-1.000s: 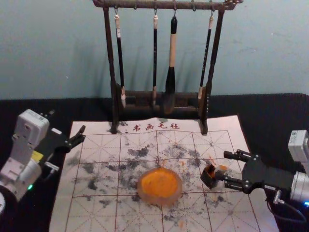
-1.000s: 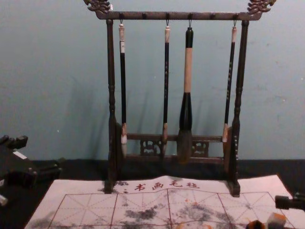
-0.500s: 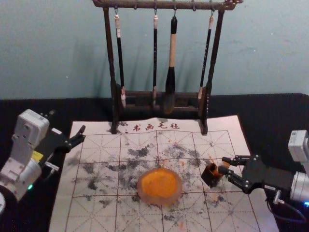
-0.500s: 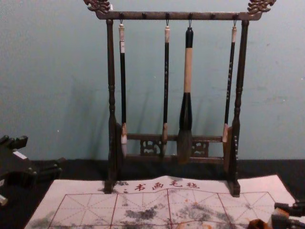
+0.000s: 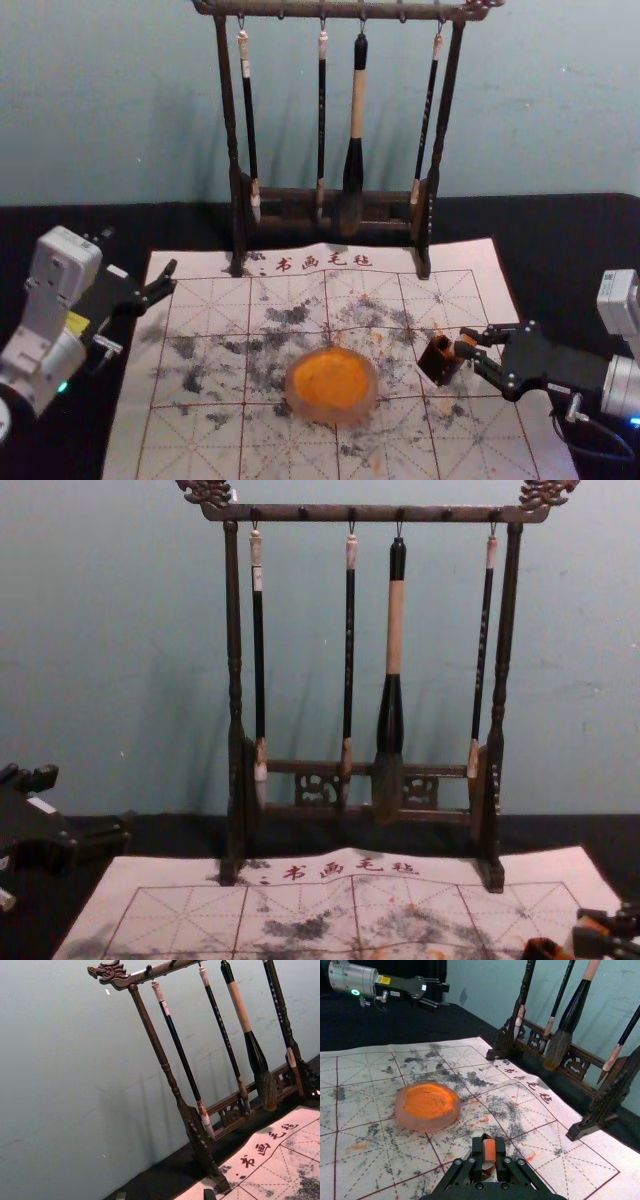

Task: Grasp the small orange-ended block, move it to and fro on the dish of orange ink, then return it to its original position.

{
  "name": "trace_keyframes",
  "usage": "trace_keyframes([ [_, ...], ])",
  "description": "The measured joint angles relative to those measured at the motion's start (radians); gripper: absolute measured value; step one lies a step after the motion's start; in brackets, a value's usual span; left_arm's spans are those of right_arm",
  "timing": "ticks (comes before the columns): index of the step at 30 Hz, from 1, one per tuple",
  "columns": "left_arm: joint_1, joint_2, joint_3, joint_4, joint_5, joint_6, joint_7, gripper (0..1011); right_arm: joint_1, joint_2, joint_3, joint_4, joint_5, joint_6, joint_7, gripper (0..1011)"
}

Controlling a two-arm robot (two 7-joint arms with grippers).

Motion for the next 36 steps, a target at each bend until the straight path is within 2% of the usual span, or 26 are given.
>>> trace_keyframes([
  [12, 0.0, 0.0, 0.0, 0.0, 0.0, 0.0, 0.0, 1001, -0.001, 0.001, 0.0, -0.003, 0.001, 0.001, 0.0, 121],
  [26, 0.0, 0.0, 0.0, 0.0, 0.0, 0.0, 0.0, 1001, -0.033, 0.032, 0.009, -0.085, 0.027, 0.011, 0.003, 119],
  [36, 0.0, 0.0, 0.0, 0.0, 0.0, 0.0, 0.0, 1001, -0.052, 0.063, 0.017, -0.142, 0.025, 0.021, -0.014, 119],
])
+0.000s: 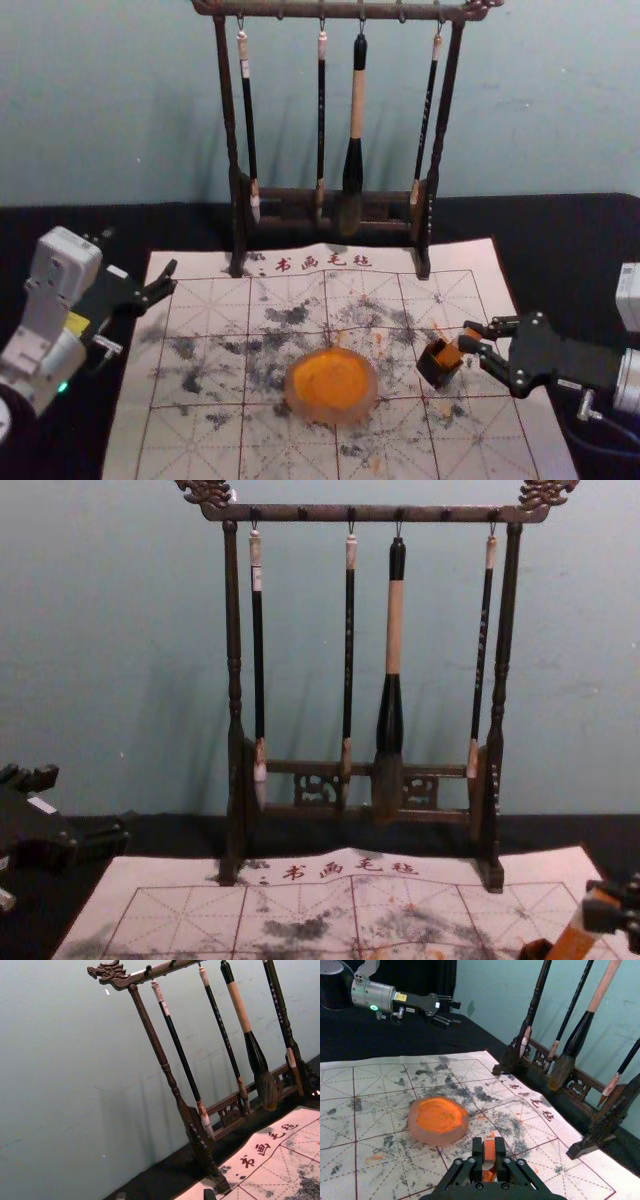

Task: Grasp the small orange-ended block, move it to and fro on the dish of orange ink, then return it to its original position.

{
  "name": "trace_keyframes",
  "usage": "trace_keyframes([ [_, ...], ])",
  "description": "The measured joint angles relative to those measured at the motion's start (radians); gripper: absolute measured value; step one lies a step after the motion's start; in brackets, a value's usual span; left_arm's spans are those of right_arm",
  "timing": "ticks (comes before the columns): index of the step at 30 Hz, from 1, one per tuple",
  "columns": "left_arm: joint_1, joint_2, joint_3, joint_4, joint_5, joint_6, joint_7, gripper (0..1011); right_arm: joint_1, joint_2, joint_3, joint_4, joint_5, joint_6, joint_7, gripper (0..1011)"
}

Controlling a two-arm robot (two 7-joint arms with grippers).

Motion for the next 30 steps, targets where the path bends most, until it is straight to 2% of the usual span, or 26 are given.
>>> trace_keyframes([
  [12, 0.0, 0.0, 0.0, 0.0, 0.0, 0.0, 0.0, 1001, -0.015, 0.029, 0.021, -0.049, -0.008, -0.002, -0.023, 119],
  [20, 0.0, 0.0, 0.0, 0.0, 0.0, 0.0, 0.0, 1001, -0.01, 0.032, 0.034, -0.074, -0.017, 0.001, -0.043, 119],
  [25, 0.0, 0.0, 0.0, 0.0, 0.0, 0.0, 0.0, 1001, 0.007, 0.023, 0.025, -0.084, -0.029, 0.028, -0.05, 119],
  [30, 0.0, 0.0, 0.0, 0.0, 0.0, 0.0, 0.0, 1001, 0.037, 0.0, -0.003, -0.093, -0.062, 0.074, -0.075, 119],
])
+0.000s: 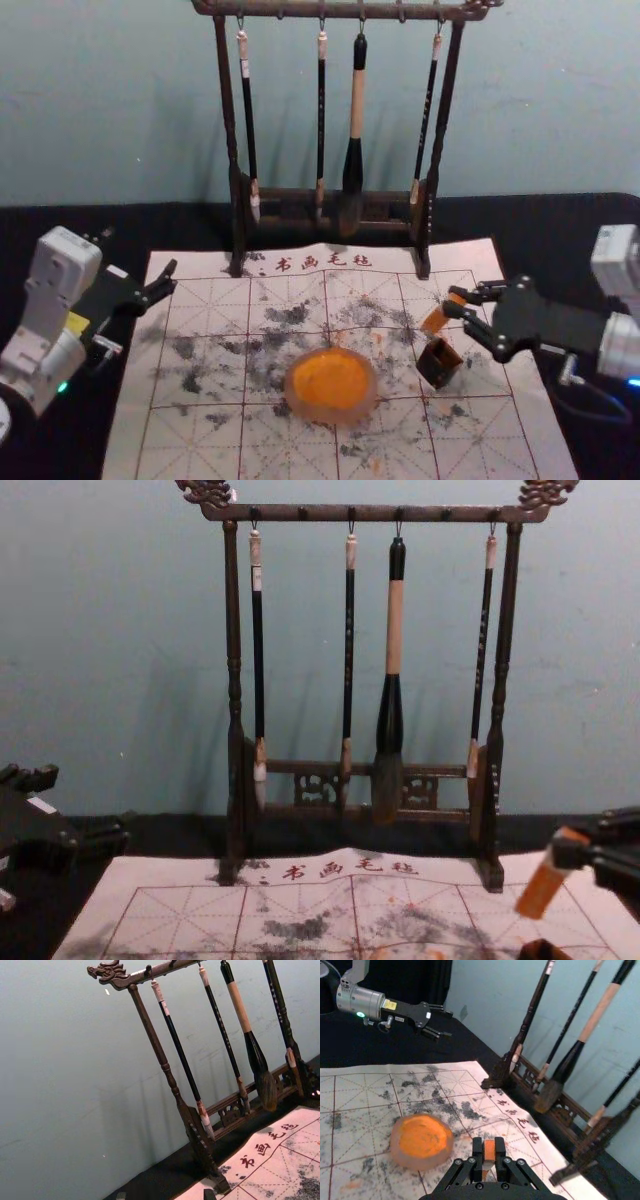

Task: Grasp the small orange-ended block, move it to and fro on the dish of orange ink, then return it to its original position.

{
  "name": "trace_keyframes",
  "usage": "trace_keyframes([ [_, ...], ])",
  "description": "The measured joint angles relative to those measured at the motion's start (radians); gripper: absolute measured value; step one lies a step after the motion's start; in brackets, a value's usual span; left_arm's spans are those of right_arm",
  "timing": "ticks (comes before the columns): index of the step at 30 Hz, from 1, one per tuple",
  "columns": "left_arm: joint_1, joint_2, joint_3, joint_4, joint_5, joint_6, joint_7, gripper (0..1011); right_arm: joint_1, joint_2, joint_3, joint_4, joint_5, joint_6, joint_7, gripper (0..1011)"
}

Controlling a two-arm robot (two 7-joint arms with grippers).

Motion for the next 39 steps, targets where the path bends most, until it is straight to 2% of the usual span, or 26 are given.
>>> trace_keyframes([
  [9, 0.0, 0.0, 0.0, 0.0, 0.0, 0.0, 0.0, 1001, 0.059, -0.045, -0.054, -0.016, -0.055, 0.077, -0.035, 119],
  [17, 0.0, 0.0, 0.0, 0.0, 0.0, 0.0, 0.0, 1002, 0.092, -0.068, -0.1, -0.032, -0.1, 0.124, -0.051, 119],
  [25, 0.0, 0.0, 0.0, 0.0, 0.0, 0.0, 0.0, 1001, 0.108, -0.081, -0.147, -0.038, -0.148, 0.153, -0.058, 119],
  [39, 0.0, 0.0, 0.0, 0.0, 0.0, 0.0, 0.0, 1001, 0.12, -0.092, -0.204, -0.046, -0.18, 0.173, -0.029, 119],
])
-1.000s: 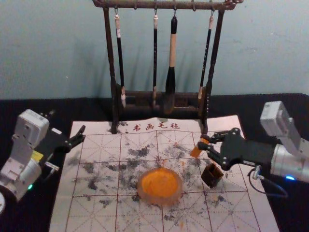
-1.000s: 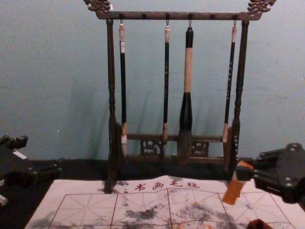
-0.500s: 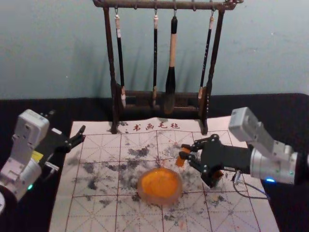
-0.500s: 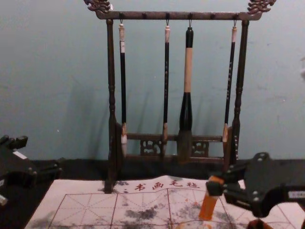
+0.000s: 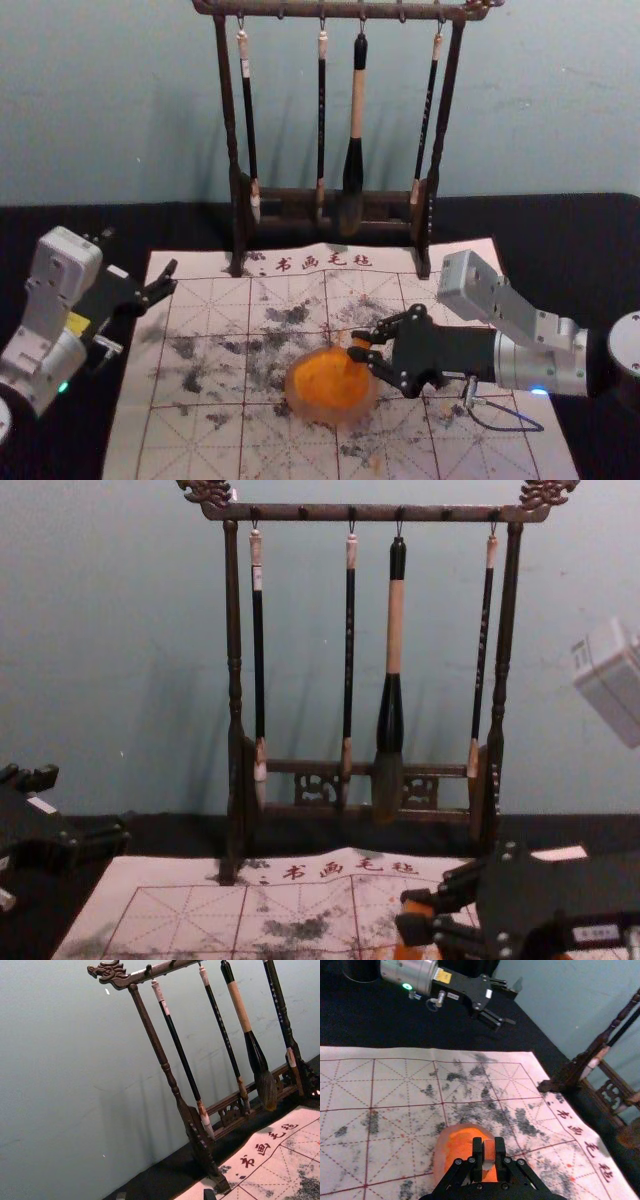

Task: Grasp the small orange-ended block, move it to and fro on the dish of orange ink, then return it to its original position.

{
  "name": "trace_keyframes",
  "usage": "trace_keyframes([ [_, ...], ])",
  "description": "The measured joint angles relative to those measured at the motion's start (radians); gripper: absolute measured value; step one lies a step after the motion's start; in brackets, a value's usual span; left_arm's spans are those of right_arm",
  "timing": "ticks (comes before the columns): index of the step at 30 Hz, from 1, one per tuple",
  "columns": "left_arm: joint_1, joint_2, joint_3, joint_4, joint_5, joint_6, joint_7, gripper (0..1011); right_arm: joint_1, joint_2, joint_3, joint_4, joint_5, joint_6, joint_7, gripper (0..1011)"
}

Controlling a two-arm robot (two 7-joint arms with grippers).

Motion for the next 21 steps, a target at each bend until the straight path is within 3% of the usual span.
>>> trace_keyframes([
  [21, 0.0, 0.0, 0.0, 0.0, 0.0, 0.0, 0.0, 1001, 0.016, -0.026, -0.042, 0.012, 0.004, -0.005, 0.027, 119],
])
